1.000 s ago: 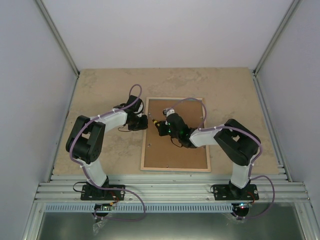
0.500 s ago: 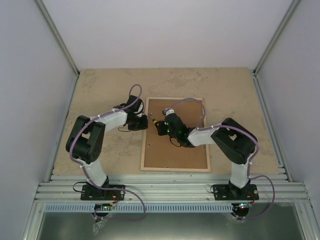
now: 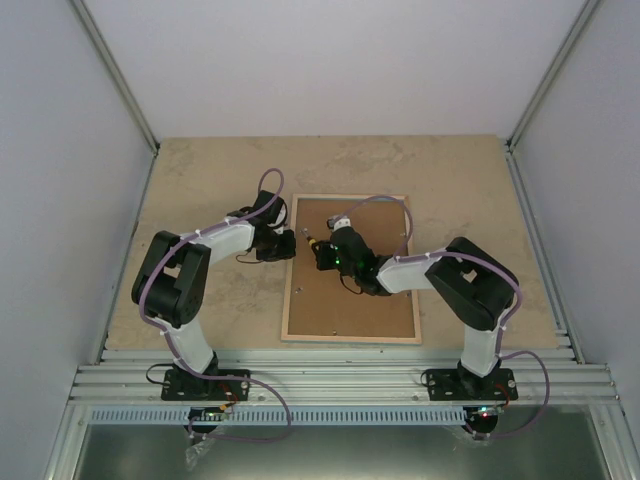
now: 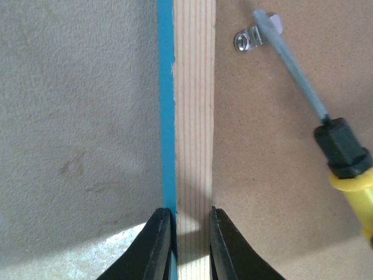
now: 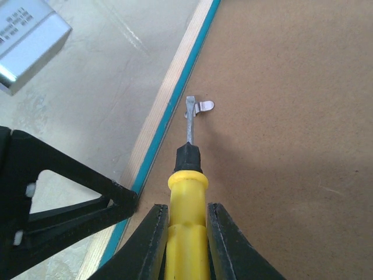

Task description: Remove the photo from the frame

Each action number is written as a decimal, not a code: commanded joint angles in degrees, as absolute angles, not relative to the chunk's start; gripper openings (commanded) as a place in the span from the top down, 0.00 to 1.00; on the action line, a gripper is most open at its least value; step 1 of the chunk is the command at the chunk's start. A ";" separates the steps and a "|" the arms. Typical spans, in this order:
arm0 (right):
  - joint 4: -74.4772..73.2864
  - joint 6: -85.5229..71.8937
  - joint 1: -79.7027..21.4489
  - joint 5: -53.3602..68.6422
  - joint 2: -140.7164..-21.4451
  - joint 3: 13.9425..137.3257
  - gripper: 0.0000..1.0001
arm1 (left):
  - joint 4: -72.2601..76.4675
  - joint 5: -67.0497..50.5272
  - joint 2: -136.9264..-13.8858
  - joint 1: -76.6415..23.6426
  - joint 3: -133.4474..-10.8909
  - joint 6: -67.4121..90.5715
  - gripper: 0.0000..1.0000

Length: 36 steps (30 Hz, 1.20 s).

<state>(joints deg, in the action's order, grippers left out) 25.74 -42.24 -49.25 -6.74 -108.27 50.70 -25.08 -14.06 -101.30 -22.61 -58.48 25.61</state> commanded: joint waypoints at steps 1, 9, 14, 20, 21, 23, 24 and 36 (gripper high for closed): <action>27.66 -39.93 -48.33 -8.44 -103.58 48.71 0.99 | -27.52 -16.28 -100.82 -22.94 -57.99 26.45 1.00; 26.59 -32.38 -44.07 -8.64 -96.08 44.97 0.99 | -27.59 -14.01 -100.34 -22.94 -57.89 26.96 1.00; 26.63 -26.47 -40.84 -11.08 -89.56 41.99 0.99 | -26.28 -12.30 -98.69 -22.38 -56.35 29.86 1.00; 28.55 -24.10 -38.59 -12.73 -84.00 37.85 0.99 | -22.69 -10.64 -96.42 -21.89 -52.87 37.26 1.00; 28.70 -24.29 -38.32 -12.57 -83.48 37.11 0.99 | -22.60 -9.84 -95.70 -21.89 -52.54 38.41 1.00; 29.22 -24.42 -37.94 -11.98 -82.61 35.87 0.99 | -22.63 -7.63 -93.65 -21.82 -51.95 41.03 1.00; 29.53 -24.54 -37.75 -11.69 -82.31 35.32 0.99 | -22.81 -6.19 -92.38 -21.76 -51.62 42.42 1.00; 29.64 -25.39 -35.36 -7.36 -80.06 33.88 0.99 | -14.44 -3.51 -76.50 -21.80 -34.89 68.55 1.00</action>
